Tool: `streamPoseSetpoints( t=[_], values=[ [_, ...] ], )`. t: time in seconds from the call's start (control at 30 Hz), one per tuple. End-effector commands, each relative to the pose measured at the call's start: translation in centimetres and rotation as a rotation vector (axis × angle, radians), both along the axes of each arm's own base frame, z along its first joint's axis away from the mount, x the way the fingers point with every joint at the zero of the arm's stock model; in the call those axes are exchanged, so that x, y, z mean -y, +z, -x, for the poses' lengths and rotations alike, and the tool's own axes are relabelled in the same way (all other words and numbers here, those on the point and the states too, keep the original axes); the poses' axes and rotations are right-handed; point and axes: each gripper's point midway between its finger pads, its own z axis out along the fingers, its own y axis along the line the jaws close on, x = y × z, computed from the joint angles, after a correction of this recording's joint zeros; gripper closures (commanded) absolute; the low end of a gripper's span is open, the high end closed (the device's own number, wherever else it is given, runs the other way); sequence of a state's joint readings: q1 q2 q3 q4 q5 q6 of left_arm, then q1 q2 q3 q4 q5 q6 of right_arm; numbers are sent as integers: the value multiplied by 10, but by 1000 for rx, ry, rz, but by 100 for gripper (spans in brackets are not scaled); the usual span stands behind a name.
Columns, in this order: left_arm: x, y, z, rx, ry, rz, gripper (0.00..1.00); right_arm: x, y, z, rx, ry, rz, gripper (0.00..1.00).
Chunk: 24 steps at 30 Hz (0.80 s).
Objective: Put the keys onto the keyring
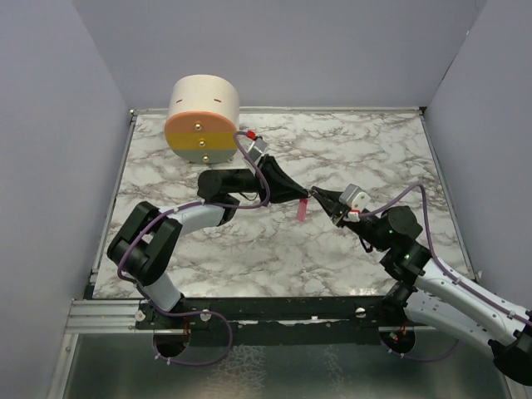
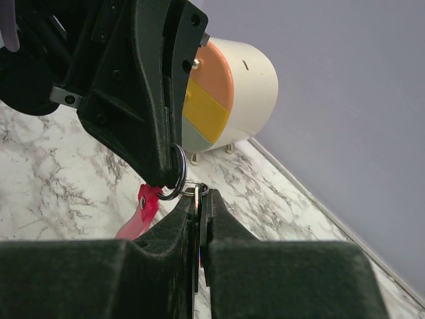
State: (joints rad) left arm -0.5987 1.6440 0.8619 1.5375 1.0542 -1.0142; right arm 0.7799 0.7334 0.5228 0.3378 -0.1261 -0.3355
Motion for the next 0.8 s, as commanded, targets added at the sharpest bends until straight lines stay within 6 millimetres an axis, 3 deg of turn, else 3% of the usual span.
streamPoseSetpoints(
  t=[0.0, 0.4, 0.77],
  values=[
    [-9, 39, 5, 128, 37, 155, 100, -4, 12, 2, 22, 22, -26, 99],
    [-15, 64, -14, 68, 154, 289, 100, -12, -10, 0, -12, 42, -11, 99],
    [-16, 65, -26, 17, 212, 324, 100, -33, -22, -11, -54, 81, 34, 99]
  ],
)
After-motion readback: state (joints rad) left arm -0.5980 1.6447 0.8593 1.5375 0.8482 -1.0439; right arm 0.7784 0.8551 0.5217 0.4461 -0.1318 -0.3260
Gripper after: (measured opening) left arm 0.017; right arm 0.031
